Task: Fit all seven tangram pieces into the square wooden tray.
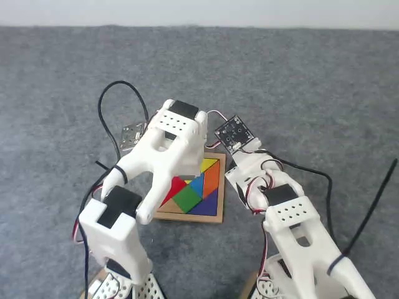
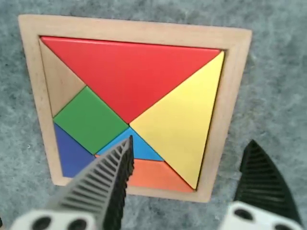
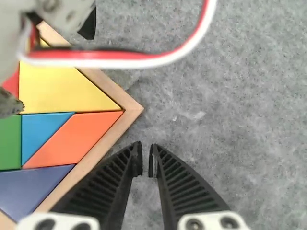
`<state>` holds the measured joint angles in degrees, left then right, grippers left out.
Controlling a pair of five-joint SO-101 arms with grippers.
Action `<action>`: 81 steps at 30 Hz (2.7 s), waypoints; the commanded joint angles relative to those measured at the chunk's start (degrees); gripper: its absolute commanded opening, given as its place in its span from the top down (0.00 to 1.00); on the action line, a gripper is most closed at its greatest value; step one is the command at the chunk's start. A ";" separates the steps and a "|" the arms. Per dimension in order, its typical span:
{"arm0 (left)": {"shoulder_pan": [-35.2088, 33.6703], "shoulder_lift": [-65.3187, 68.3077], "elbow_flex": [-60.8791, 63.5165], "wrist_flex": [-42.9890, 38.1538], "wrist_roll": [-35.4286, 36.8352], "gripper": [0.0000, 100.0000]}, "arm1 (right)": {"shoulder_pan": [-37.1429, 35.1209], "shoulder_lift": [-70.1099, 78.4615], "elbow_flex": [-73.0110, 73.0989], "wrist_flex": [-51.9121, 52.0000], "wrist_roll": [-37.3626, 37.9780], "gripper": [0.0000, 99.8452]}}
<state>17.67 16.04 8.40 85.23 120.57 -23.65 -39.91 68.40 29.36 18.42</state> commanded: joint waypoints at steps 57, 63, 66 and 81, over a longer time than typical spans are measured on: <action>-3.52 -0.35 -8.13 12.13 -19.08 0.97 | -5.23 -7.43 -0.97 5.23 -3.08 0.99; -5.19 -0.44 -6.90 8.18 -33.67 0.97 | -7.43 -8.66 0.09 5.14 -5.19 0.99; -5.45 -0.70 -6.99 8.00 -41.23 0.97 | -9.36 -14.20 3.34 5.14 -5.27 0.99; -15.30 -1.05 -4.09 -2.81 -75.52 0.99 | -7.25 -64.04 27.60 2.07 1.49 0.99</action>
<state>4.40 16.04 4.18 86.11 45.85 -37.54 -89.41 91.87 34.02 19.12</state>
